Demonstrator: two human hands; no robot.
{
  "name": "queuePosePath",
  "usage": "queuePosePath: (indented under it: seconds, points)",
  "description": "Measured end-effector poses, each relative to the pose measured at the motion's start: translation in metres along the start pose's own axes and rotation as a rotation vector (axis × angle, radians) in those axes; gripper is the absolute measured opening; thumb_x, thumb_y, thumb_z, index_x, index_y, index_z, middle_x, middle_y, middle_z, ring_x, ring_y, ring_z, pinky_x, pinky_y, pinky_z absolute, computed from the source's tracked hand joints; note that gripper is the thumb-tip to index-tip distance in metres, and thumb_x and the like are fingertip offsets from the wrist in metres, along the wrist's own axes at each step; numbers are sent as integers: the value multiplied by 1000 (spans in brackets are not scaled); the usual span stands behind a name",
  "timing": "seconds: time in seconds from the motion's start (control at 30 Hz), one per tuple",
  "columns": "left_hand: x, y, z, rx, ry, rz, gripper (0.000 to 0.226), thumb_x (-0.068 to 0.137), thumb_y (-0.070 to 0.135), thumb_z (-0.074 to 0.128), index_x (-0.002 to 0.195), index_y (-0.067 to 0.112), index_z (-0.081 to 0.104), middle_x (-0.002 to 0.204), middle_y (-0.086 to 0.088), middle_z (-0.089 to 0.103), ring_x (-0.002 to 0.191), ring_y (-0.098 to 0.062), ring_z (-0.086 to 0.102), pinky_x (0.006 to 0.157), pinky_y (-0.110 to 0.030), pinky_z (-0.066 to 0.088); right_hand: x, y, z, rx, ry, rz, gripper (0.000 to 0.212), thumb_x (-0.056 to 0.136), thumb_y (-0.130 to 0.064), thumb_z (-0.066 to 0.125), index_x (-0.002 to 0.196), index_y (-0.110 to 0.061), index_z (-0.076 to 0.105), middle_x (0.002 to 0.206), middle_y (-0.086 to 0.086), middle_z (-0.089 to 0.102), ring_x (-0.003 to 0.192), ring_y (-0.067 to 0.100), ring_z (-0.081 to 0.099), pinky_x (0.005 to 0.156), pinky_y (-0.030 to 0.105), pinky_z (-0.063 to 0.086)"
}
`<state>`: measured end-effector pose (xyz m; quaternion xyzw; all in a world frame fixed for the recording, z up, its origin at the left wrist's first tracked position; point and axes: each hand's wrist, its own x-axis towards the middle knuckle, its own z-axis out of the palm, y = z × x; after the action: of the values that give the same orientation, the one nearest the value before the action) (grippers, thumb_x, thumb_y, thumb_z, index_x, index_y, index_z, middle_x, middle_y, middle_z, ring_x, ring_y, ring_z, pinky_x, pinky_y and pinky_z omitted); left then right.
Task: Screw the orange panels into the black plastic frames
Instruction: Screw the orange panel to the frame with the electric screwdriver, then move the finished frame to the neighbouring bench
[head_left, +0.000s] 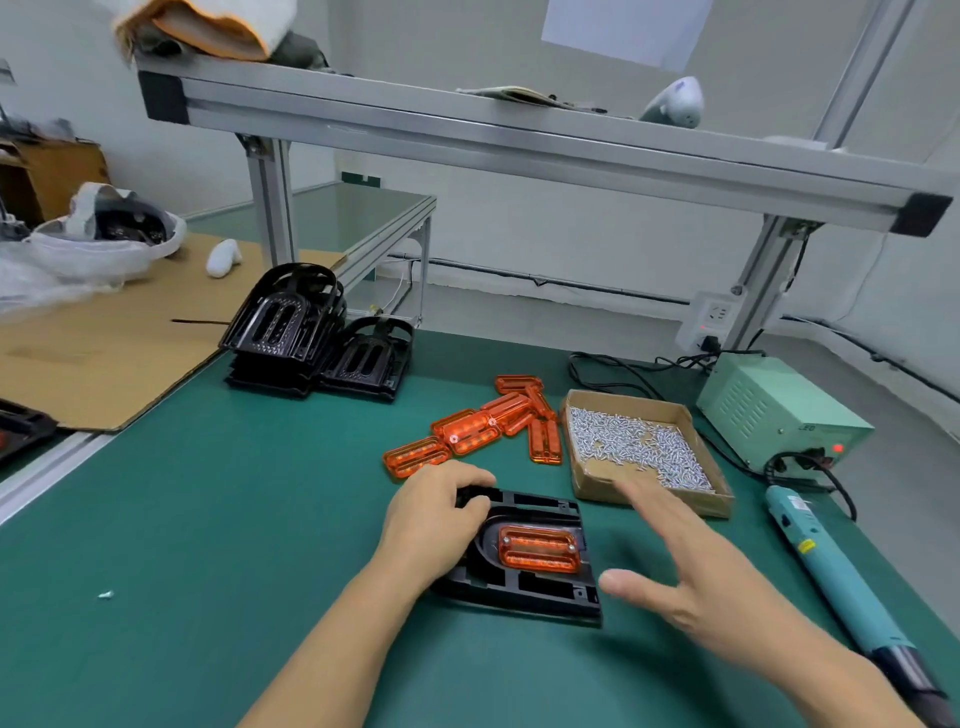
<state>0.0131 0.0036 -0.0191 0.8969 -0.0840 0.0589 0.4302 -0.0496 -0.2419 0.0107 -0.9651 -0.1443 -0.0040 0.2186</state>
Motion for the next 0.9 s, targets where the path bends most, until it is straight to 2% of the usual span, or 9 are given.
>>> queuePosePath:
  seconds: [0.07, 0.13, 0.27, 0.4, 0.47, 0.53, 0.7, 0.8, 0.9]
  points:
    - [0, 0, -1, -7, 9, 12, 27, 88, 20, 60, 112, 29, 68, 118, 17, 63, 115, -4, 52, 102, -29, 40, 7, 0, 9, 37, -74, -19, 93, 63, -88, 48, 136, -56, 0, 142, -42, -2, 131, -27, -4, 104, -2, -1]
    - [-1, 0, -4, -22, 13, 28, 27, 88, 22, 61, 113, 30, 68, 119, 19, 62, 116, -1, 50, 100, -25, 38, 12, 0, 17, 85, -134, -6, 103, 57, -89, 55, 138, -57, 1, 144, -41, 1, 133, -26, -2, 106, 1, 3]
    - [-6, -7, -16, -181, -47, 28, 33, 85, 28, 68, 116, 35, 64, 118, 31, 54, 117, 9, 44, 93, -13, 29, 22, 0, 26, 164, -188, 15, 122, 54, -85, 64, 152, -40, 7, 157, -26, 8, 141, -12, 9, 116, 15, 13]
    - [-19, -31, -37, -258, -272, -18, 79, 68, 39, 83, 137, 39, 44, 141, 31, 36, 128, 17, 29, 100, -3, 20, 26, 1, 30, 198, -217, 11, 127, 51, -85, 66, 152, -41, 1, 157, -27, 1, 141, -13, 4, 114, 12, 10]
    - [-27, -42, -46, -169, -353, -52, 103, 54, 52, 83, 143, 44, 31, 148, 32, 23, 140, 8, 14, 114, -17, 13, 27, 4, 30, 216, -231, 11, 129, 51, -83, 69, 151, -43, -1, 157, -27, -2, 141, -14, 1, 113, 12, 8]
    - [-34, -46, -51, -88, -385, -85, 115, 47, 59, 79, 145, 49, 20, 150, 34, 14, 144, -4, -3, 119, -32, 4, 28, 6, 30, 228, -240, 15, 130, 50, -82, 71, 151, -43, -2, 157, -28, -3, 142, -13, 1, 114, 12, 8]
    - [-37, -41, -45, -9, -352, -88, 117, 52, 56, 80, 146, 49, 11, 152, 27, 14, 144, -13, -12, 117, -34, 0, 28, 7, 31, 273, -244, 4, 124, 49, -79, 74, 145, -52, 0, 155, -30, 7, 140, -12, 12, 113, 14, 16]
    - [-37, -40, -41, 22, -305, -87, 113, 60, 50, 82, 148, 46, 12, 154, 21, 16, 145, -16, -10, 118, -34, 0, 29, 7, 31, 281, -228, 4, 125, 48, -78, 76, 146, -52, 4, 155, -28, 13, 141, -9, 18, 117, 23, 21]
    - [-39, -40, -44, 21, -280, -96, 111, 61, 49, 82, 148, 46, 13, 151, 26, 19, 146, -19, -6, 117, -35, 3, 31, 5, 33, 289, -195, -21, 125, 49, -76, 78, 148, -50, 6, 154, -28, 18, 139, -9, 22, 118, 27, 24]
